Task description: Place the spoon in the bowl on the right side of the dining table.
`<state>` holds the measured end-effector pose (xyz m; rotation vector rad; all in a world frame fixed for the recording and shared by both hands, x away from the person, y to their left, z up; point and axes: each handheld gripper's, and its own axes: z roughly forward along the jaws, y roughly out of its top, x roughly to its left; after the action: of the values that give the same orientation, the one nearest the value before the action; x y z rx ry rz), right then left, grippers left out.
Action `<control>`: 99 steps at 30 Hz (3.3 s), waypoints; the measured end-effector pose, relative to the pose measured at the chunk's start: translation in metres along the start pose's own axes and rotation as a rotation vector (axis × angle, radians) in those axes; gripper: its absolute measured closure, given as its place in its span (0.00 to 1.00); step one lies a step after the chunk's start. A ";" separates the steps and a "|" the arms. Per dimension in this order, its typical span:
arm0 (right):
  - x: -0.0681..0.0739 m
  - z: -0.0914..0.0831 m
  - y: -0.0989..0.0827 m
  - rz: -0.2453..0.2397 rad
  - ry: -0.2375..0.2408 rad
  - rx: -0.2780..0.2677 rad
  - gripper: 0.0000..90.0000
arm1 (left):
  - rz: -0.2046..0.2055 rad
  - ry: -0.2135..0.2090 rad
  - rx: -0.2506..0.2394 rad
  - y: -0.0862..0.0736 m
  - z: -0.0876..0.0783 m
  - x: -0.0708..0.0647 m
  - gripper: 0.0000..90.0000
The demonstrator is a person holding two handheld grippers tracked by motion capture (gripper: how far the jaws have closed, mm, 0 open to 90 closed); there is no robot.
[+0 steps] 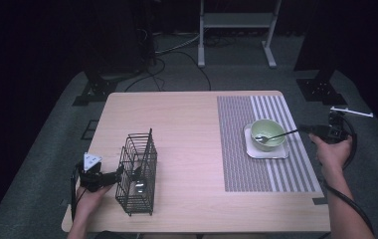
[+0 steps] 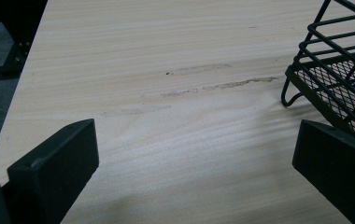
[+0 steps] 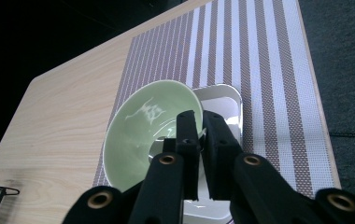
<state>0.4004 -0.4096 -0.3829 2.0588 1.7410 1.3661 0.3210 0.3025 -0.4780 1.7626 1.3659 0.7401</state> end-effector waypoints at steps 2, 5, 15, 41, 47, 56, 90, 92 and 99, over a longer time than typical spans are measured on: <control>-0.002 0.001 -0.001 0.006 0.002 -0.001 0.93 | 0.000 0.000 0.001 0.000 0.000 0.000 0.00; -0.003 0.003 -0.003 0.008 0.000 0.006 0.92 | 0.000 0.000 0.000 0.000 0.000 0.000 0.00; -0.009 0.007 -0.012 0.023 -0.004 0.024 0.85 | 0.004 -0.003 -0.002 0.000 0.000 0.000 0.00; 0.000 0.028 -0.038 -0.017 0.052 0.099 0.67 | 0.006 -0.006 -0.005 0.000 0.000 0.000 0.00; 0.003 0.029 -0.042 -0.030 0.061 0.110 0.66 | 0.015 -0.005 -0.001 0.000 0.000 -0.001 0.00; 0.002 0.033 -0.049 -0.030 0.067 0.125 0.64 | 0.012 -0.006 -0.003 0.000 0.000 0.000 0.00; 0.016 0.033 -0.077 -0.123 0.100 0.196 0.58 | 0.016 -0.004 -0.002 0.000 0.000 -0.001 0.00; 0.016 0.032 -0.078 -0.126 0.105 0.196 0.58 | 0.016 -0.004 -0.002 0.000 0.000 -0.001 0.00; 0.022 0.031 -0.084 -0.147 0.137 0.205 0.55 | 0.017 -0.004 -0.002 0.000 0.000 -0.001 0.00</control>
<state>0.3592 -0.3497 -0.4391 1.9241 2.1244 1.3659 0.3204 0.3017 -0.4778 1.7755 1.3484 0.7462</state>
